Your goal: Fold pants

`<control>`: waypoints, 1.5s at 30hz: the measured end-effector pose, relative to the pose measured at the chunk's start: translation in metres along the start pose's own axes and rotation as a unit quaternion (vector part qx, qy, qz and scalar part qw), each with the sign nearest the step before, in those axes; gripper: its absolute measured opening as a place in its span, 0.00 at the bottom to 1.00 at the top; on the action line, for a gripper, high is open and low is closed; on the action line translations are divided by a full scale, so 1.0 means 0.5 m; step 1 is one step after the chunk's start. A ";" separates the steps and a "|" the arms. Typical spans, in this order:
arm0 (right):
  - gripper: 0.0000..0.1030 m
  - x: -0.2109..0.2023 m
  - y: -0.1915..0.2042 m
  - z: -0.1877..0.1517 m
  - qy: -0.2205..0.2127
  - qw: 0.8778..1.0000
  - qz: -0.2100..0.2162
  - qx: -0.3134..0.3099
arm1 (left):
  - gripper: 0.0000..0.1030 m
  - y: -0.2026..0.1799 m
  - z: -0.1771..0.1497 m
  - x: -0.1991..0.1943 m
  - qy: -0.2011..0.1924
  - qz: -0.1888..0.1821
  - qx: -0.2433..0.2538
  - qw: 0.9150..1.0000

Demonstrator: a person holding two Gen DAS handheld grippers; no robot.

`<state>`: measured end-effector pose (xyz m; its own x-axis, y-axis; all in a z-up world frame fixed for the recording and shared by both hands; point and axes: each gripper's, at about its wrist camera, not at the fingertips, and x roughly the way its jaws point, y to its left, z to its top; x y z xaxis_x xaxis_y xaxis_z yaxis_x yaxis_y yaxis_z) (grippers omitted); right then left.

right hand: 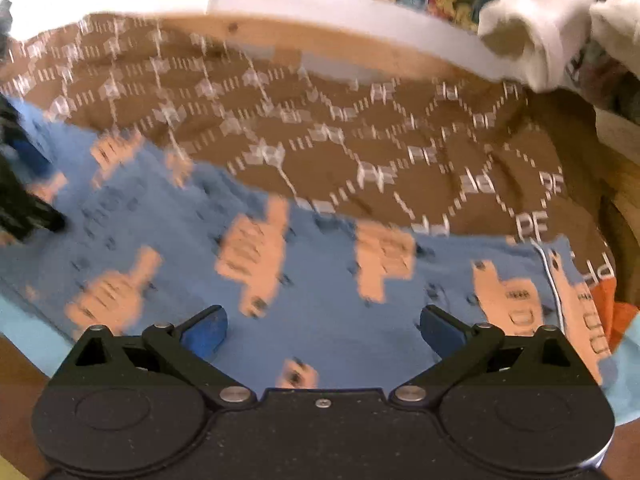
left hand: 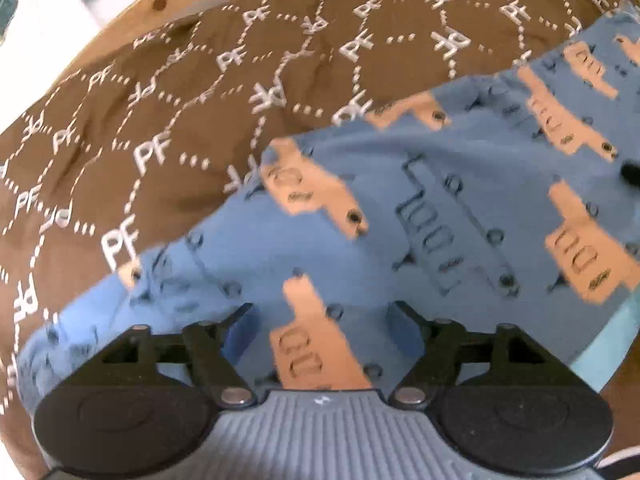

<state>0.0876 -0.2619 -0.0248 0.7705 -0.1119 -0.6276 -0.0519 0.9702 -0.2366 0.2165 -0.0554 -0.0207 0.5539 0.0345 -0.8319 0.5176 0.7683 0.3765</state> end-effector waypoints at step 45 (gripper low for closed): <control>0.87 -0.090 -0.298 -0.103 -0.043 0.959 0.002 0.281 | 0.96 -0.481 0.495 -0.021 -0.063 -0.099 0.141 0.983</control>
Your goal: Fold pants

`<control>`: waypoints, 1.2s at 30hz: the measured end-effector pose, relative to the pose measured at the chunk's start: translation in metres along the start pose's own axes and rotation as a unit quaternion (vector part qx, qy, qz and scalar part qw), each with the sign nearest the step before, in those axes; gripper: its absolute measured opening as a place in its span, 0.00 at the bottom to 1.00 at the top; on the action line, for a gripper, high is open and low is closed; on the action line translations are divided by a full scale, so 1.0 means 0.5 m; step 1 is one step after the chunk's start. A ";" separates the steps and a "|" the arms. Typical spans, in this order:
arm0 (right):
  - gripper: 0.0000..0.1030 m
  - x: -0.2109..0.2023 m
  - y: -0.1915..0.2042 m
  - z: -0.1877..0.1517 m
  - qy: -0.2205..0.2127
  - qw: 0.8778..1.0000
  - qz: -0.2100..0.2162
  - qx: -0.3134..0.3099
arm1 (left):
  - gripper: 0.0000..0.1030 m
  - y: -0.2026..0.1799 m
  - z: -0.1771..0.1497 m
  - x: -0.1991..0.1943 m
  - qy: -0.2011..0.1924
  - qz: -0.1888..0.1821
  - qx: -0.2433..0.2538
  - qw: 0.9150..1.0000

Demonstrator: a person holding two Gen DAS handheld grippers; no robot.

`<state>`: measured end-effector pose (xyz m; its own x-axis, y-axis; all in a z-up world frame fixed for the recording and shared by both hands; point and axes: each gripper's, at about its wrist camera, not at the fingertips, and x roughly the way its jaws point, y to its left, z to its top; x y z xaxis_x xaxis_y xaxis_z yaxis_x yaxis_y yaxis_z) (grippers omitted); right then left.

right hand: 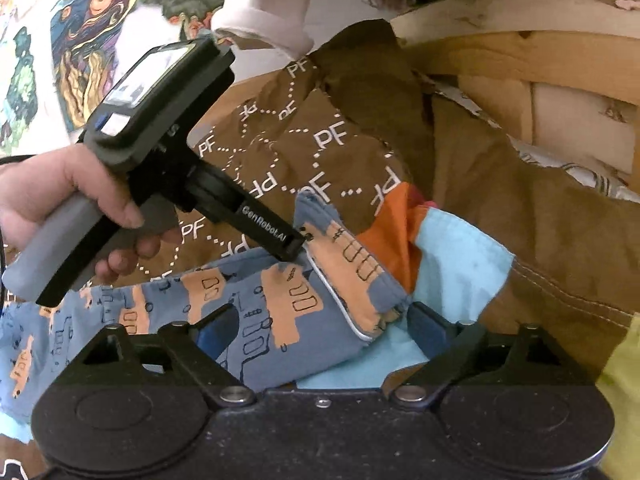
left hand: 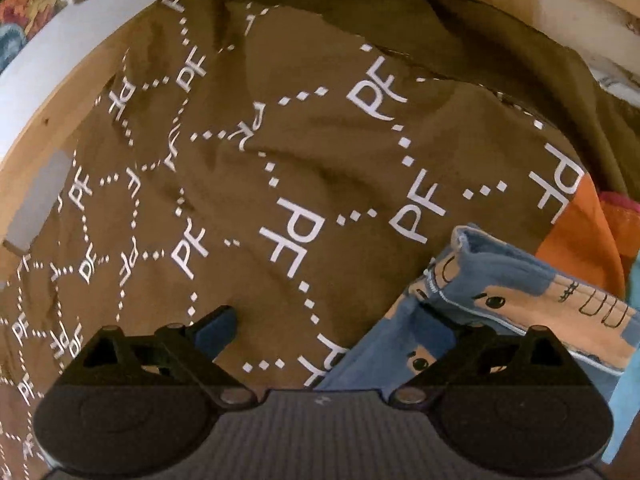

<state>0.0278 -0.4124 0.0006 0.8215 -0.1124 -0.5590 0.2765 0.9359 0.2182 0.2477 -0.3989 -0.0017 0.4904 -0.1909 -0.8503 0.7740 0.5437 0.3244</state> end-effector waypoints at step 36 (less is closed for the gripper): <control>0.11 -0.043 0.036 -0.002 -0.071 0.997 0.001 -0.032 | 0.85 0.139 0.026 -0.084 0.035 -0.128 -0.218 0.967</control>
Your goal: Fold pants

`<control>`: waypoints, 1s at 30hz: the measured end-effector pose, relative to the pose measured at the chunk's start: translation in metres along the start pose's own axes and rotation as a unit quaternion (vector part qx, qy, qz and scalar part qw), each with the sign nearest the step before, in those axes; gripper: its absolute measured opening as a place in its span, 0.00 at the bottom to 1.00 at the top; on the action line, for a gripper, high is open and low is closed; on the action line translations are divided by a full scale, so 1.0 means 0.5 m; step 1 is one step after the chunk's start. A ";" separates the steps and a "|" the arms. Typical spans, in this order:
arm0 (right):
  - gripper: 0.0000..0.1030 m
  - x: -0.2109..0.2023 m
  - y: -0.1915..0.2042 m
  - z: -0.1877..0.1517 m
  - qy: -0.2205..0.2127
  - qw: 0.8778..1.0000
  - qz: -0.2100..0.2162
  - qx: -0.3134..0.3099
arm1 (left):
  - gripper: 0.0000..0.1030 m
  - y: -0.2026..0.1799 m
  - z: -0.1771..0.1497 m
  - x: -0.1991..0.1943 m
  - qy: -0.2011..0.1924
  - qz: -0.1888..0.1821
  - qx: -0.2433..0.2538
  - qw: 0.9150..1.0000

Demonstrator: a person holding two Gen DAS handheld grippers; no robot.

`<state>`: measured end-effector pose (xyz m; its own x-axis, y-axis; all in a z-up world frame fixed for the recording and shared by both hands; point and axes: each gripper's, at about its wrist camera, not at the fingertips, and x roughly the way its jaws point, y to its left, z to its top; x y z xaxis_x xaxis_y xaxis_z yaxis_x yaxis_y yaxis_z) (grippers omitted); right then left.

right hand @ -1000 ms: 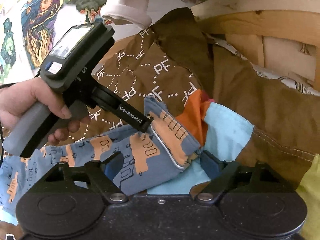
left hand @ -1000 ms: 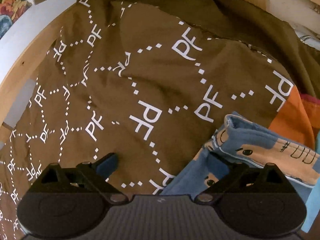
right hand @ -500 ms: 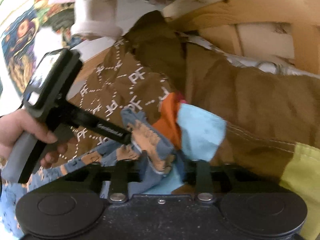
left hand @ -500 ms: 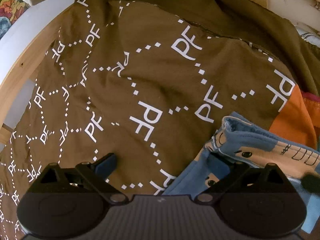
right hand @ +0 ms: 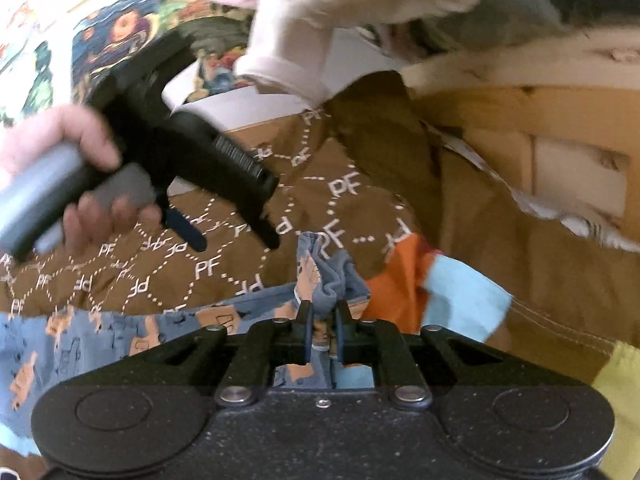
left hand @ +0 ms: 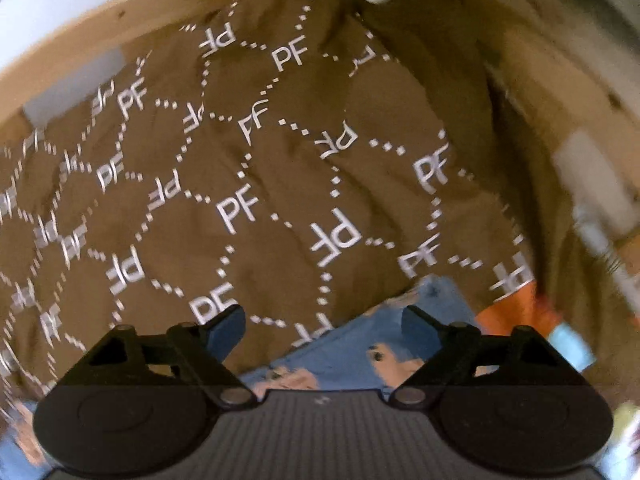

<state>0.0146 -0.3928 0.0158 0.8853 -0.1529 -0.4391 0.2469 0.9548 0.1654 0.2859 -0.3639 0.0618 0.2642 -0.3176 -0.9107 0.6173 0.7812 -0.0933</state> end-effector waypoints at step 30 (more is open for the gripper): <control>0.43 0.025 -0.047 -0.009 0.041 0.997 -0.035 0.050 | 0.77 -0.160 0.000 0.092 0.070 -0.087 -0.024 0.993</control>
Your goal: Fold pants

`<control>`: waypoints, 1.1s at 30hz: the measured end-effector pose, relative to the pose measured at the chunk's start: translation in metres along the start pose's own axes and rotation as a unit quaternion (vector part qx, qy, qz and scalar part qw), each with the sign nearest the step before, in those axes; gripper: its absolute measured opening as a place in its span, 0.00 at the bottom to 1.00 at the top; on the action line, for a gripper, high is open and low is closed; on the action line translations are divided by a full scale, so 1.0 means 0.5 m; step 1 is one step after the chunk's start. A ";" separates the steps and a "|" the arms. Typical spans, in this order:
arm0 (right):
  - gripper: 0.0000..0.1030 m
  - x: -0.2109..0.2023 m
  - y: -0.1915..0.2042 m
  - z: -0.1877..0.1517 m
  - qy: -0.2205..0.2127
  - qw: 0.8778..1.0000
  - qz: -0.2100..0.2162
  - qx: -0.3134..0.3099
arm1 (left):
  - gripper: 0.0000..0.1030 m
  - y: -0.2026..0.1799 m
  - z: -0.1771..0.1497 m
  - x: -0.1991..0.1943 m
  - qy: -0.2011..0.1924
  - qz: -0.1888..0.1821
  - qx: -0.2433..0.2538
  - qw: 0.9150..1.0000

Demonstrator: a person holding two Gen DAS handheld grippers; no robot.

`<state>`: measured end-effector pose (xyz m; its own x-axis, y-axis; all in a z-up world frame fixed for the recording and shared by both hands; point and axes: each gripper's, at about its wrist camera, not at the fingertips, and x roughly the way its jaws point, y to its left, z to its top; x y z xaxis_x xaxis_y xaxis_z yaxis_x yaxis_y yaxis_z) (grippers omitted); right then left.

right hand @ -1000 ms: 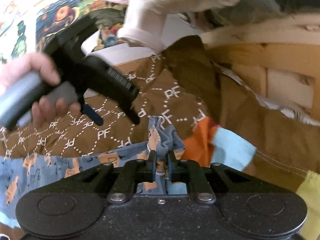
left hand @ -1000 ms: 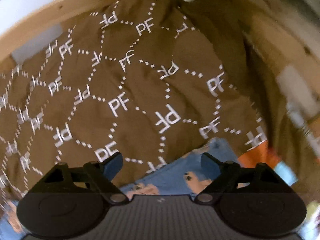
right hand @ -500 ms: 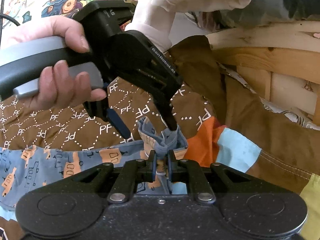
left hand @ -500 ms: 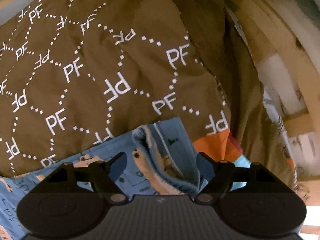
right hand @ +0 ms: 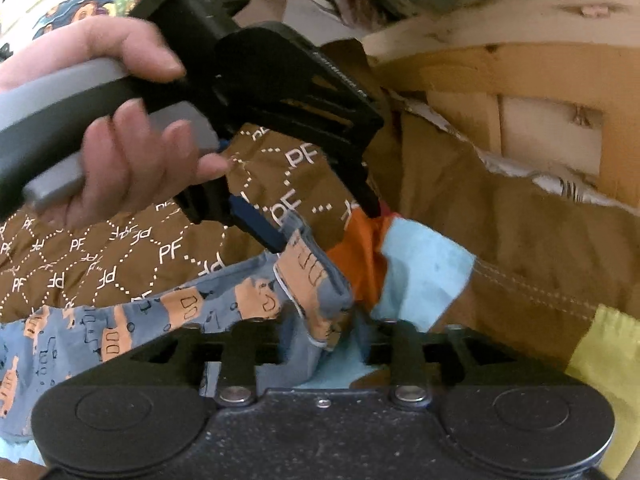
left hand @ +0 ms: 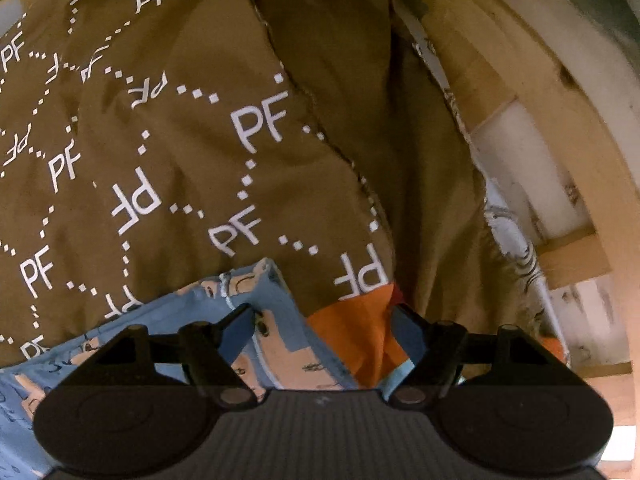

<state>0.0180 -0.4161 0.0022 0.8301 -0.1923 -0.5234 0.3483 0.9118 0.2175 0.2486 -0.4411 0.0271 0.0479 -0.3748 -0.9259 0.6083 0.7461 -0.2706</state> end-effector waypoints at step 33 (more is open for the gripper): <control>0.14 -0.013 0.140 -0.052 -0.044 0.972 0.034 -0.227 | 0.70 0.087 -0.052 -0.060 0.012 0.068 0.013 0.998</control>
<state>0.0255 -0.3417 -0.0005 0.8857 -0.1384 -0.4432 0.0798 0.9857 -0.1482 0.2531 -0.3833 0.0365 0.1136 -0.2574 -0.9596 0.6172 0.7752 -0.1348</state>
